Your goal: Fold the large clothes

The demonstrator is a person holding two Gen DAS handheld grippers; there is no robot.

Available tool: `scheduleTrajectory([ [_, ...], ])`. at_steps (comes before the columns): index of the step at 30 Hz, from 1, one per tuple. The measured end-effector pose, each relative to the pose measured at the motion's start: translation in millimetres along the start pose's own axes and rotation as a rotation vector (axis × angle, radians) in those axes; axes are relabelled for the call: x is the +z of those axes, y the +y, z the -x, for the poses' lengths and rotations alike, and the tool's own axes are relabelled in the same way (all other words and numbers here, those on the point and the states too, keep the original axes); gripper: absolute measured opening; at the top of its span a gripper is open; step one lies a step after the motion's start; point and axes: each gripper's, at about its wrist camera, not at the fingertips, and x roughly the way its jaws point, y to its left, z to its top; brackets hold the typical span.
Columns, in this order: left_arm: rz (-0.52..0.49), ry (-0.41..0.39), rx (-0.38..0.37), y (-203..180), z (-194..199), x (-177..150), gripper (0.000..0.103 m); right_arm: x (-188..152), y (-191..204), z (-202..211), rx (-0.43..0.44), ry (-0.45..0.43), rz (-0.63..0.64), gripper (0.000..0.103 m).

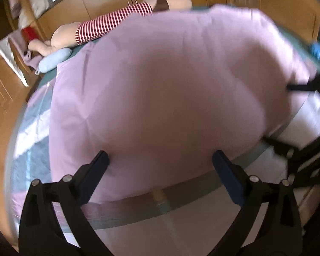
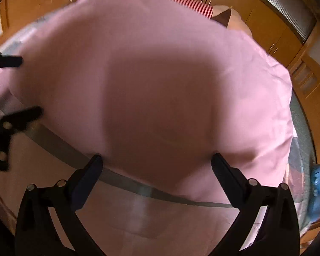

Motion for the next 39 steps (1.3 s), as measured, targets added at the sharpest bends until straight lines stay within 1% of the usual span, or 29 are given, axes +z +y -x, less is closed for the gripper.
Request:
scheduleTrajectory([
  [2, -0.022, 0.035, 0.018, 6.8, -10.9, -5.3, 0.101, 3.0, -12.3, -5.1, -0.019, 0.025, -0.016, 0.102],
  [5, -0.033, 0.077, 0.091, 20.8, -19.6, -11.7, 0.101, 2.8, -37.5, -7.3, -0.038, 0.056, -0.047, 0.102],
  [7, -0.032, 0.117, 0.153, 32.8, -26.6, -17.8, 0.101, -2.5, -70.1, -12.2, -0.06, 0.089, -0.11, 0.102],
  [11, 0.037, 0.218, 0.222, 67.4, -44.1, -33.0, 0.101, -25.7, -141.6, -23.1, -0.094, 0.195, -0.309, 0.102],
  [12, 0.075, 0.271, 0.257, 81.4, -53.0, -40.7, 0.101, -36.4, -162.2, -27.7, -0.129, 0.248, -0.372, 0.102],
  [13, 0.101, 0.306, 0.296, 91.6, -57.5, -46.9, 0.101, -44.1, -175.9, -30.7, -0.174, 0.287, -0.41, 0.102],
  [14, 0.133, 0.344, 0.356, 104.0, -61.5, -56.6, 0.101, -51.4, -188.9, -31.5, -0.225, 0.32, -0.445, 0.102],
  [15, 0.169, 0.367, 0.414, 119.4, -62.6, -63.6, 0.1, -57.1, -203.8, -28.7, -0.272, 0.334, -0.492, 0.102],
  [16, 0.197, 0.359, 0.426, 129.3, -56.9, -66.2, 0.099, -58.6, -212.4, -22.7, -0.329, 0.325, -0.524, 0.102],
  [17, 0.234, 0.327, 0.419, 137.7, -46.2, -66.5, 0.099, -58.6, -219.7, -11.6, -0.401, 0.298, -0.549, 0.102],
  [18, 0.263, 0.293, 0.404, 142.4, -35.2, -65.4, 0.099, -55.0, -223.9, 5.1, -0.45, 0.227, -0.577, 0.102],
  [19, 0.309, 0.224, 0.376, 145.8, -14.1, -61.7, 0.099, -50.0, -222.9, 25.5, -0.453, 0.128, -0.613, 0.102],
  [20, 0.34, 0.162, 0.353, 145.9, 4.9, -57.1, 0.099, -44.9, -215.9, 47.7, -0.43, 0.014, -0.652, 0.102],
  [22, 0.377, 0.012, 0.286, 138.0, 41.5, -45.1, 0.101, -37.4, -204.4, 79.0, -0.357, -0.152, -0.672, 0.102],
  [23, 0.386, -0.058, 0.246, 130.1, 58.2, -36.3, 0.101, -29.2, -185.8, 95.0, -0.351, -0.226, -0.657, 0.102],
  [25, 0.394, -0.159, 0.193, 108.4, 85.2, -17.2, 0.101, -22.5, -148.5, 121.5, -0.376, -0.311, -0.617, 0.102],
  [26, 0.396, -0.199, 0.165, 95.7, 96.3, -10.4, 0.101, -18.6, -132.0, 127.3, -0.369, -0.354, -0.602, 0.102],
  [27, 0.397, -0.221, 0.142, 82.1, 102.8, -7.1, 0.101, -15.6, -123.1, 134.8, -0.325, -0.397, -0.589, 0.102],
  [28, 0.398, -0.239, 0.106, 70.8, 107.1, 1.2, 0.101, -9.9, -114.8, 136.6, -0.278, -0.418, -0.577, 0.102],
  [30, 0.384, -0.249, 0.048, 48.8, 112.5, 10.8, 0.101, -6.5, -93.7, 143.7, -0.221, -0.442, -0.559, 0.102],
  [31, 0.378, -0.252, 0.044, 39.7, 113.9, 11.3, 0.101, -6.8, -91.5, 143.4, -0.214, -0.45, -0.548, 0.102],
  [33, 0.357, -0.258, 0.072, 18.6, 117.9, 10.1, 0.101, -5.1, -81.0, 147.0, -0.198, -0.455, -0.533, 0.102],
  [34, 0.347, -0.263, 0.084, 14.3, 121.0, 8.5, 0.101, -5.0, -75.6, 148.5, -0.182, -0.451, -0.529, 0.102],
  [36, 0.315, -0.278, 0.109, -2.8, 124.8, 8.5, 0.101, -3.7, -77.7, 144.1, -0.161, -0.444, -0.528, 0.102],
  [39, 0.273, -0.31, 0.15, -17.6, 129.5, 6.8, 0.101, -2.6, -64.7, 149.8, -0.167, -0.455, -0.527, 0.102],
])
